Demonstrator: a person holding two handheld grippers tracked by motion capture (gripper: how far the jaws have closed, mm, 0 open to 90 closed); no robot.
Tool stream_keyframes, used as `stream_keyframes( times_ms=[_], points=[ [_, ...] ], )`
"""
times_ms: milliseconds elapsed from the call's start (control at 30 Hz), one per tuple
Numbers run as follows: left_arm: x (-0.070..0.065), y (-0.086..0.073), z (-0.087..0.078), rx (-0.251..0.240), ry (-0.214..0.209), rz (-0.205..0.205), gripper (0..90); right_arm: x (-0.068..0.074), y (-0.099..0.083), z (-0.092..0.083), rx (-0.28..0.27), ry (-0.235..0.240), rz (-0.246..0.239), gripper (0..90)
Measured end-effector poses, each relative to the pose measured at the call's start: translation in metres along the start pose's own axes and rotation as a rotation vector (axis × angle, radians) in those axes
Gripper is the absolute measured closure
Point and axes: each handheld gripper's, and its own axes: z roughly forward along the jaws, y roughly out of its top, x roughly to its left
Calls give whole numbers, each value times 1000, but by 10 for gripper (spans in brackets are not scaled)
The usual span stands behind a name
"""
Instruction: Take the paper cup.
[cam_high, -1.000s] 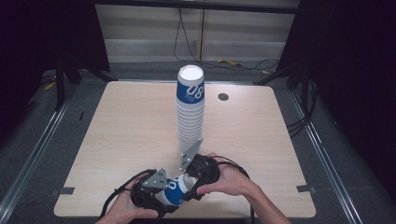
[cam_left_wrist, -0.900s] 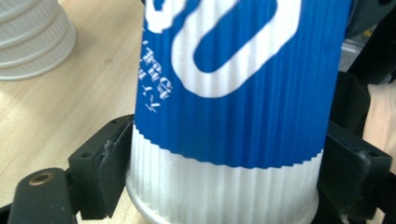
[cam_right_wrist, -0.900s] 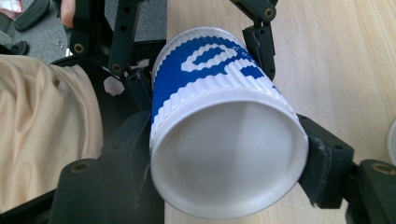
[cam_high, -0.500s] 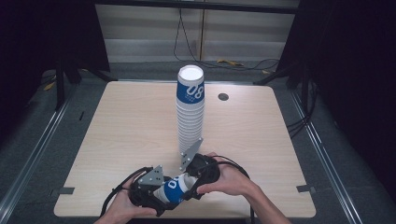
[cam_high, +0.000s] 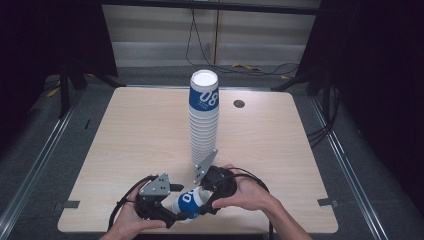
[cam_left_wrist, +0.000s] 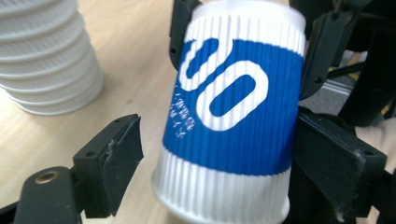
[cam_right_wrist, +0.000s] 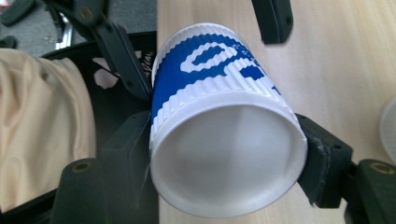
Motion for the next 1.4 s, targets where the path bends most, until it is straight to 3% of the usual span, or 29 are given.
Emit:
stream_keyframes(
  times_ms=[100,167,367,433,800,900,1233,1400],
  points=[
    [1,1,-5,-25,1,6,158,-2,-5,-2,-32,-22,5,289],
    [2,1,-7,-40,5,0,158,-1,-7,-3,-25,-23,21,288],
    [6,2,-14,-89,-8,-36,158,1,-17,-4,-67,-67,24,287],
    [7,2,-16,-102,-2,-41,157,1,-22,-8,-123,-77,44,288],
    [8,2,-18,-144,-5,-52,157,1,-42,-10,-310,-53,78,287],
    [9,2,-19,-154,-6,-60,157,1,-46,-8,-335,-45,90,287],
    [11,2,-22,-180,-12,-71,157,3,-60,-5,-489,-60,121,287],
    [13,2,-23,-190,-15,-79,157,2,-60,-5,-509,-61,124,287]
  ],
)
